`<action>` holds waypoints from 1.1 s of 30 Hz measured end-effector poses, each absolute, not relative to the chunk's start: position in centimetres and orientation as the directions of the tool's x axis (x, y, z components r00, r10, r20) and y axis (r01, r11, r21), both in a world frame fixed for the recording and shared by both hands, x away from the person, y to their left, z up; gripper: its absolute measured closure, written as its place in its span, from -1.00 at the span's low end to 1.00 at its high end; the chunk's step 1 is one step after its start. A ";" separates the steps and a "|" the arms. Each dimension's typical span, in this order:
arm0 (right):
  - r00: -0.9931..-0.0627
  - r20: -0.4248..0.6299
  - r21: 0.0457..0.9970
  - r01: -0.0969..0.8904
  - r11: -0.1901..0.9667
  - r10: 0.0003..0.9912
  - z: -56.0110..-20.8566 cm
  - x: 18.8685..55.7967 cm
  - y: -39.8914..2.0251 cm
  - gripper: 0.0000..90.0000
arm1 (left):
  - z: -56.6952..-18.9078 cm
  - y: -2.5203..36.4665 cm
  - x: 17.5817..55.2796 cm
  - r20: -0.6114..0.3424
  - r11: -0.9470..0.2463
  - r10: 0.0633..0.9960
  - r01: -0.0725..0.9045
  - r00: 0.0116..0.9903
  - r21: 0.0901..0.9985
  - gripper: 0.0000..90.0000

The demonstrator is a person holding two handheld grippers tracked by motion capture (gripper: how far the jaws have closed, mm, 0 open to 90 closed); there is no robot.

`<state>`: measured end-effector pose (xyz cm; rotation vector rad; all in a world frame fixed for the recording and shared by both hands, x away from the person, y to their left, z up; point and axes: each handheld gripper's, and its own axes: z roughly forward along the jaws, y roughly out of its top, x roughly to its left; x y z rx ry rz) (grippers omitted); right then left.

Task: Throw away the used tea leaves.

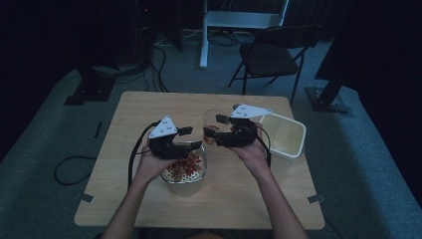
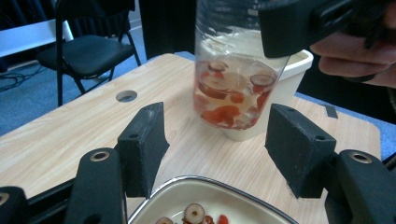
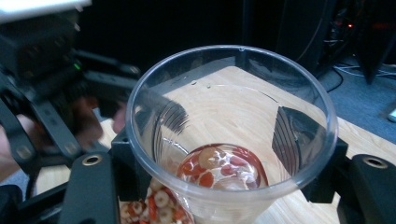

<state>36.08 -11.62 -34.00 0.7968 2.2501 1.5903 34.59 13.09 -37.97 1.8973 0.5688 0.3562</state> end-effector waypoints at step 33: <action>-0.875 0.126 0.917 0.283 0.282 0.467 -33.6 36.2 -7.2 -0.35 | -39.7 13.1 34.3 0.061 -0.358 0.571 0.182 0.818 0.916 -0.05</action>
